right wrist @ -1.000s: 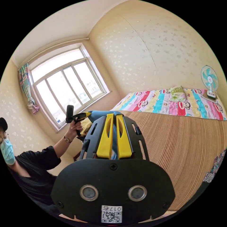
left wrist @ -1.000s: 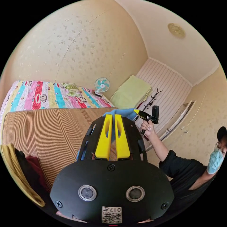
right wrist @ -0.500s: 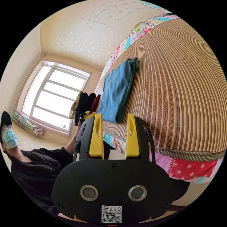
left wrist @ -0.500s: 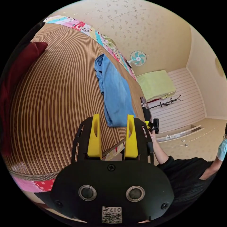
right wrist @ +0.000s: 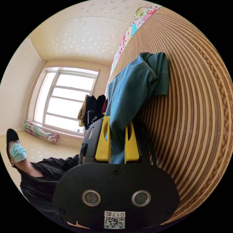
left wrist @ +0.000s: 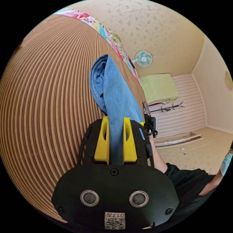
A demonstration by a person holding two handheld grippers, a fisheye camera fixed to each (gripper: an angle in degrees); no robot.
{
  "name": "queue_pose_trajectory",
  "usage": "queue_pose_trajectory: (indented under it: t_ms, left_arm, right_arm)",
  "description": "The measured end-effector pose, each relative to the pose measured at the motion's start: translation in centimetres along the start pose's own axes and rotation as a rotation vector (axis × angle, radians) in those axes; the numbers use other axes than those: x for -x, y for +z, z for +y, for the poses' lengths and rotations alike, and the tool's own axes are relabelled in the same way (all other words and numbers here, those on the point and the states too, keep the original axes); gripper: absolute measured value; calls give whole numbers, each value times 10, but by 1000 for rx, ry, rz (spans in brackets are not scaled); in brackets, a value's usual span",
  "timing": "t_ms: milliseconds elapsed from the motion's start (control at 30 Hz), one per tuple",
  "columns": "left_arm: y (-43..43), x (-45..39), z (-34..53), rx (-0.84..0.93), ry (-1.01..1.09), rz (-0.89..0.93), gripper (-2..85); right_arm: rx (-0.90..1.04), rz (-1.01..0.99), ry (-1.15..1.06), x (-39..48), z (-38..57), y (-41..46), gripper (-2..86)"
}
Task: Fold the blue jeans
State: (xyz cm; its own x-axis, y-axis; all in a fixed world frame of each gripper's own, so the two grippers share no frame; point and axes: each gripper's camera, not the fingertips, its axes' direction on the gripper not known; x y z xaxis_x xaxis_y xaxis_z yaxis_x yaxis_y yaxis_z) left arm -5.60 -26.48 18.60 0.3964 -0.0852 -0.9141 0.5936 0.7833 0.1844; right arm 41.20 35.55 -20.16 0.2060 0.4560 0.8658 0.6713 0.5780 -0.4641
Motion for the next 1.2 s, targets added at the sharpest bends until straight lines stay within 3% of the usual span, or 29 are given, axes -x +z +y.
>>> queue_pose_trajectory:
  t_ms: [167, 300, 433, 500, 600, 667, 767, 833, 933, 1033, 1100, 1200]
  left_arm:
    - [-41, -38, 142, 0, 48, 51, 78]
    - [-131, -106, 216, -247, 134, -21, 76]
    - [-233, -169, 229, -484, 310, -90, 76]
    - [-295, -214, 221, -622, 432, -234, 77]
    - [-369, -243, 186, -724, 319, -406, 84]
    - [-404, -242, 157, -742, 251, -555, 94]
    - [-444, -182, 123, -697, -40, -648, 99]
    - [-443, -131, 136, -674, -196, -599, 98]
    - [-394, -87, 194, -681, -191, -564, 83]
    - [-307, -82, 261, -693, -126, -691, 66]
    - [-231, -88, 298, -633, -97, -778, 64]
    - [-145, -99, 311, -479, 5, -795, 37]
  right_arm:
    - [112, -162, -194, 71, 136, -10, 80]
    - [158, -248, -366, 152, 161, 10, 75]
    - [175, -409, -628, 261, 115, 54, 76]
    - [167, -451, -743, 311, 84, 80, 79]
    - [136, -433, -795, 388, 18, 139, 85]
    - [145, -303, -677, 417, -43, 201, 94]
    - [168, -45, -555, 402, -81, 251, 102]
    - [203, 53, -509, 371, -71, 257, 101]
    - [308, 109, -509, 288, -17, 240, 99]
    - [373, 226, -372, 172, 53, 183, 100]
    - [354, 293, -198, 107, 94, 125, 101]
    - [147, 401, 76, 44, 156, -1, 100]
